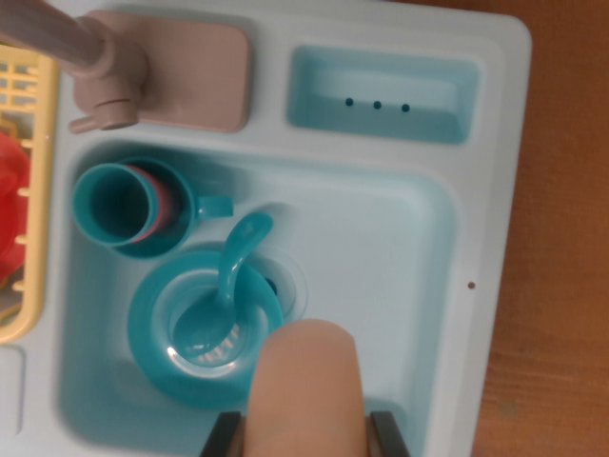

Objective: Pick detergent from the sink

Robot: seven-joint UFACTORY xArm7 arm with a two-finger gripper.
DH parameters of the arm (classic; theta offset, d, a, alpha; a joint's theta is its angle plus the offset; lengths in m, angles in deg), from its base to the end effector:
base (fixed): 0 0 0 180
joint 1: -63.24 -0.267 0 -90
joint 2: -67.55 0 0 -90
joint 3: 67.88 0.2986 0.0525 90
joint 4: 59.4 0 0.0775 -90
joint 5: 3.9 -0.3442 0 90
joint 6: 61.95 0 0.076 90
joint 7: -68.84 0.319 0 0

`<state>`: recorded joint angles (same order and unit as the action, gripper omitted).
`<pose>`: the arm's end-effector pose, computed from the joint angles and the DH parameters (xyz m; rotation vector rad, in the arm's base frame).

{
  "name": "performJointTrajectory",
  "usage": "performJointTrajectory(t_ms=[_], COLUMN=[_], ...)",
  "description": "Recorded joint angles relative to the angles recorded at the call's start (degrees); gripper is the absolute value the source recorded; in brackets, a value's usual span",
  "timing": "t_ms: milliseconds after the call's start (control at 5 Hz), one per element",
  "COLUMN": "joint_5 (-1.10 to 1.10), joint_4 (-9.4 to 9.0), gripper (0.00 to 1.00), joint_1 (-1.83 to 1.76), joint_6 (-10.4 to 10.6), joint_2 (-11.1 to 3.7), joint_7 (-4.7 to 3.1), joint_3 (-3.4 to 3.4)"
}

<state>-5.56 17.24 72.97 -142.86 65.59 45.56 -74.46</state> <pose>0.4402 -0.1198 0.2223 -3.0734 -0.1775 0.1445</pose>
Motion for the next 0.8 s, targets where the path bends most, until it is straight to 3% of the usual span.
performJointTrajectory(t_ms=[800], joint_5=[0.10], joint_4=[1.09], gripper=[1.00], joint_1=[-0.02], joint_6=[-1.66], joint_2=[0.58], joint_7=[0.10], joint_3=[-0.02])
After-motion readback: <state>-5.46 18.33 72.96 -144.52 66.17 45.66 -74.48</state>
